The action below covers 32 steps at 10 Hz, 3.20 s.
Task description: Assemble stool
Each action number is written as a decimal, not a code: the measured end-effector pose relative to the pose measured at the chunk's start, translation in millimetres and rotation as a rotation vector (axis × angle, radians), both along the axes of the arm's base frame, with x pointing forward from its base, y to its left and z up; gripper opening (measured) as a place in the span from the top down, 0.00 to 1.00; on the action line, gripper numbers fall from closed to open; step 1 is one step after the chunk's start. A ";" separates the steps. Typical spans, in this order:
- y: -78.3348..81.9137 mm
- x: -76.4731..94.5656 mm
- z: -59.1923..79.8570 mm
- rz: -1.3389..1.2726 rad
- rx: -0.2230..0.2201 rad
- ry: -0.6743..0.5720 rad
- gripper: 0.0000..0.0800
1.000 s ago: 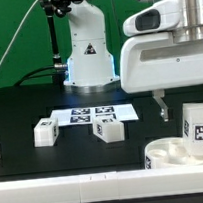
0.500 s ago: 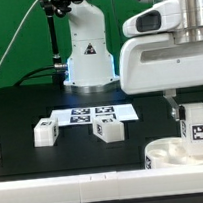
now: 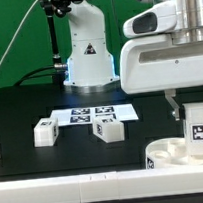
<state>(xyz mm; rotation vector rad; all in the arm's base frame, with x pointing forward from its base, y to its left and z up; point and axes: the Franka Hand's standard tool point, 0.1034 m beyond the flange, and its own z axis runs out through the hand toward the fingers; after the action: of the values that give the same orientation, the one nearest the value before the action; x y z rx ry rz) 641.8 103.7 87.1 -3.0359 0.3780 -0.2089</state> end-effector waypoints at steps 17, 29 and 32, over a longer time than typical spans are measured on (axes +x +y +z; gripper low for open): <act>13.4 -2.5 -3.5 -1.623 0.369 0.198 0.57; 19.5 -3.1 12.1 -1.466 0.382 0.217 0.19; 22.9 -8.1 11.8 -1.066 0.273 0.183 0.19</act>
Offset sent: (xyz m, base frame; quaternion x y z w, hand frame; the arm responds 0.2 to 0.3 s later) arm -0.0027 -0.0074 -0.0086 0.0054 -0.0129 0.3094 0.9508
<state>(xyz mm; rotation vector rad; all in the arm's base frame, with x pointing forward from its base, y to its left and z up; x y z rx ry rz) 633.6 126.5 99.0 -2.2804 1.8087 0.0729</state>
